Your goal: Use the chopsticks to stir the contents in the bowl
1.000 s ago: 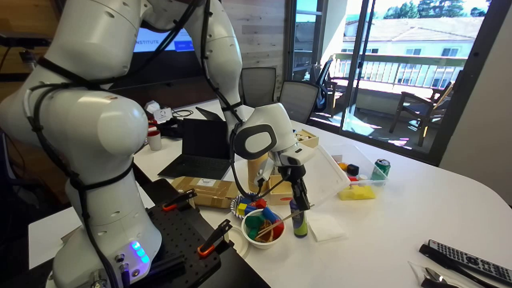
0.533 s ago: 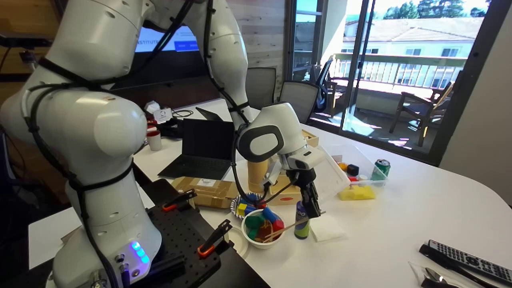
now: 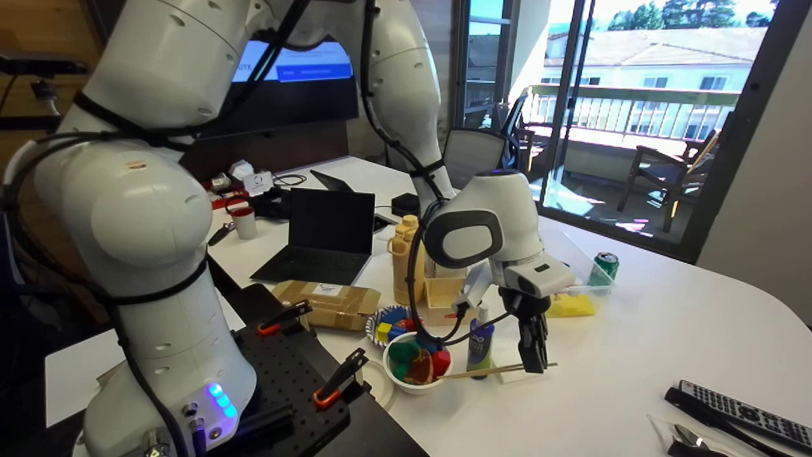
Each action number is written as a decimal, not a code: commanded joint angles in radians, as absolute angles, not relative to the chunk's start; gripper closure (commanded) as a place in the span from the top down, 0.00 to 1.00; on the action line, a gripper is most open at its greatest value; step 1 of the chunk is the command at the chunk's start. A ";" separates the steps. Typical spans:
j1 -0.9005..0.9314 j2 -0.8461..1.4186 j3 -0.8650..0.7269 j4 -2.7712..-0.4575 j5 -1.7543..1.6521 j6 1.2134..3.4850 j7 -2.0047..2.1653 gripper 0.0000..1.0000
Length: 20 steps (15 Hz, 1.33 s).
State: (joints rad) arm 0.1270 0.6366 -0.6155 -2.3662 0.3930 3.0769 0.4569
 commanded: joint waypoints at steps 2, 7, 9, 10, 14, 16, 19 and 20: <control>-0.139 0.664 -0.423 -2.171 0.378 2.896 0.441 0.04; -0.283 0.782 -0.334 -1.998 0.371 2.758 0.447 0.04; -0.308 0.830 -0.329 -1.946 0.364 2.726 0.448 0.04; -0.315 0.854 -0.333 -1.921 0.359 2.712 0.451 0.04; -0.353 0.929 -0.325 -1.821 0.363 2.657 0.452 0.04; -0.361 0.971 -0.331 -1.768 0.362 2.633 0.467 0.04; -0.374 1.028 -0.333 -1.694 0.362 2.603 0.481 0.04; -0.382 1.046 -0.330 -1.668 0.363 2.591 0.481 0.04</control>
State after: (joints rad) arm -0.3557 0.9903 -0.3382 -1.7631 0.3735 2.6511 0.4585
